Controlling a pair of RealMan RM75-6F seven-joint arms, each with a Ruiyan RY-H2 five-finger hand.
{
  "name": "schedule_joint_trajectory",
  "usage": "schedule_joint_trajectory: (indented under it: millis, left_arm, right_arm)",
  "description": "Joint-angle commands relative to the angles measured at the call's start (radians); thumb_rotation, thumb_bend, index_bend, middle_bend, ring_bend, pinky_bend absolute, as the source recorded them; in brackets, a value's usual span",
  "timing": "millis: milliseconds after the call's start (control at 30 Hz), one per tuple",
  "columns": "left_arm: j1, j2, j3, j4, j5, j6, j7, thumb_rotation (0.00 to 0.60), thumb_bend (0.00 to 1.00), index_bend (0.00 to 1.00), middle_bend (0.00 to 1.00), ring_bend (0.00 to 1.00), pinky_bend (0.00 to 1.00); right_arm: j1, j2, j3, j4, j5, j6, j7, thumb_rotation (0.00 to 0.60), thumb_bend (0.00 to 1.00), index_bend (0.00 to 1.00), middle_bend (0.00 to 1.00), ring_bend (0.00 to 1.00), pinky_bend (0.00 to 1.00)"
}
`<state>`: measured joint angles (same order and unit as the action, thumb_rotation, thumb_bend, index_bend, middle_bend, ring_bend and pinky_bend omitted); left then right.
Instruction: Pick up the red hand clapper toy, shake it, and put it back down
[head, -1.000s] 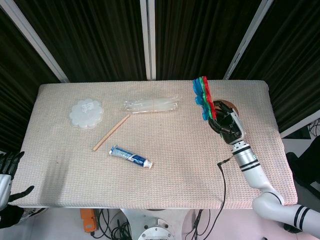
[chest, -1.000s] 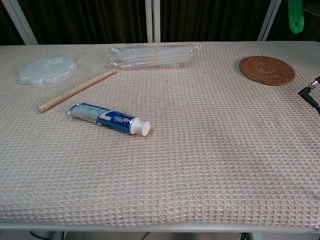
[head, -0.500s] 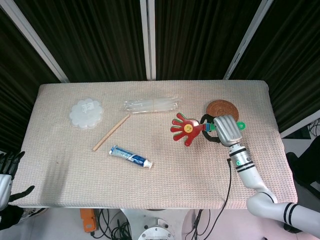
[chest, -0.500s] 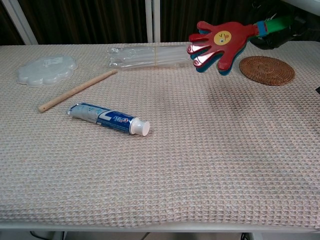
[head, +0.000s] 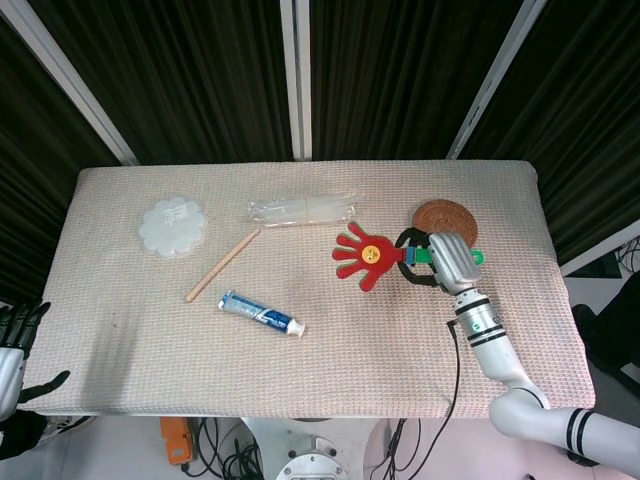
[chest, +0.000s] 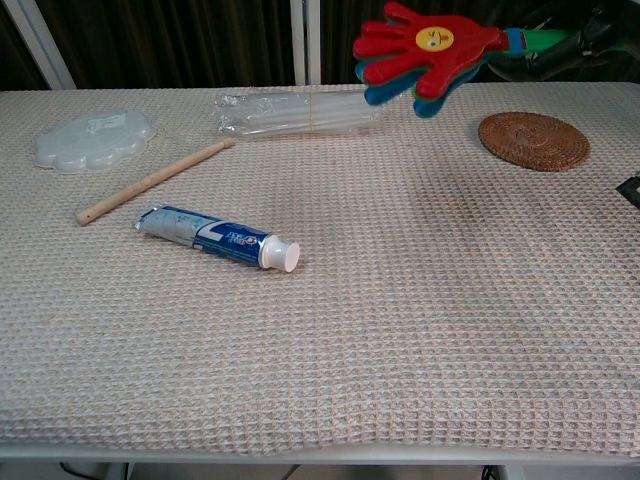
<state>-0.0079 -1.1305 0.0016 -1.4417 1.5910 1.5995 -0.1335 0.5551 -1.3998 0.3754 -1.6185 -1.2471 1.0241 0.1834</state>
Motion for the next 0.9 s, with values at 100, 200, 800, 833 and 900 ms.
schedule_joint_trajectory:
  millis: [100, 200, 800, 833, 900]
  left_arm:
    - [-0.001, 0.0, 0.0, 0.002, -0.001, -0.002, -0.002, 0.6, 0.1, 0.04, 0.02, 0.0, 0.03]
    - [-0.003, -0.002, 0.0, 0.003, 0.001, -0.003, -0.001, 0.6, 0.1, 0.04, 0.02, 0.0, 0.03]
    - [-0.002, -0.006, 0.0, 0.006, -0.002, -0.005, -0.001, 0.6, 0.1, 0.04, 0.02, 0.0, 0.03]
    - [-0.002, -0.006, 0.0, 0.006, -0.002, -0.004, -0.002, 0.6, 0.1, 0.04, 0.02, 0.0, 0.03]
    - [-0.001, -0.006, 0.001, 0.007, -0.003, -0.004, -0.002, 0.6, 0.1, 0.04, 0.02, 0.0, 0.03]
  right_arm:
    - [-0.076, 0.091, 0.124, -0.062, -0.076, -0.166, 1.237, 0.6, 0.48, 0.86, 0.91, 0.95, 1.0]
    - [-0.073, 0.108, 0.118, -0.035, -0.129, -0.182, 1.392, 0.6, 0.48, 0.86, 0.91, 0.95, 1.0]
    - [0.02, -0.033, -0.045, 0.192, -0.259, -0.03, 0.562, 0.6, 0.45, 0.85, 0.91, 0.95, 1.0]
    - [0.023, -0.054, -0.051, 0.206, -0.255, -0.011, 0.448, 0.6, 0.44, 0.85, 0.91, 0.95, 1.0]
    - [0.026, -0.092, -0.062, 0.225, -0.231, 0.012, 0.239, 0.6, 0.44, 0.84, 0.91, 0.95, 1.0]
